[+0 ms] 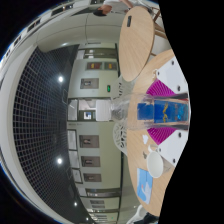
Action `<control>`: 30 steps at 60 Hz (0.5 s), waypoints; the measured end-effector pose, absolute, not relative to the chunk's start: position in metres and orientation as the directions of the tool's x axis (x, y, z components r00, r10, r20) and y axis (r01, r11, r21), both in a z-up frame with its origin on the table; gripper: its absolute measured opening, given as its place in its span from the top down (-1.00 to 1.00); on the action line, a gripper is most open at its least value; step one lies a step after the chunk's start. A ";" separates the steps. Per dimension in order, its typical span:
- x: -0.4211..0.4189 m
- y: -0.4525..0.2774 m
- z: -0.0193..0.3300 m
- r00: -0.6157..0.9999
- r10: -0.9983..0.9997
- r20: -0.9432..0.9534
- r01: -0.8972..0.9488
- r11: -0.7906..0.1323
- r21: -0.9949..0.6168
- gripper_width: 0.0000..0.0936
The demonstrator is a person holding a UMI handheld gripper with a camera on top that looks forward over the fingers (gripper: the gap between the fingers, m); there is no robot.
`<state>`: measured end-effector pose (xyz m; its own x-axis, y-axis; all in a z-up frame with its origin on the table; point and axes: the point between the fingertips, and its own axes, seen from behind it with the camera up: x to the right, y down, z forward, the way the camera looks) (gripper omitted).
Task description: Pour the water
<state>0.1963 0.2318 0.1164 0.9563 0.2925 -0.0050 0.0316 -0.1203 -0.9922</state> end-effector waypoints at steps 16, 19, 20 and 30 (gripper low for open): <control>0.175 0.251 0.102 0.937 0.345 0.051 0.097 -0.118 -0.988 0.22; 0.197 0.264 0.090 0.939 0.337 0.063 0.115 -0.137 -0.984 0.22; 0.180 0.255 0.088 0.943 0.329 0.058 0.112 -0.146 -0.983 0.22; 0.187 0.260 0.084 0.946 0.324 -0.002 0.052 -0.159 -0.986 0.09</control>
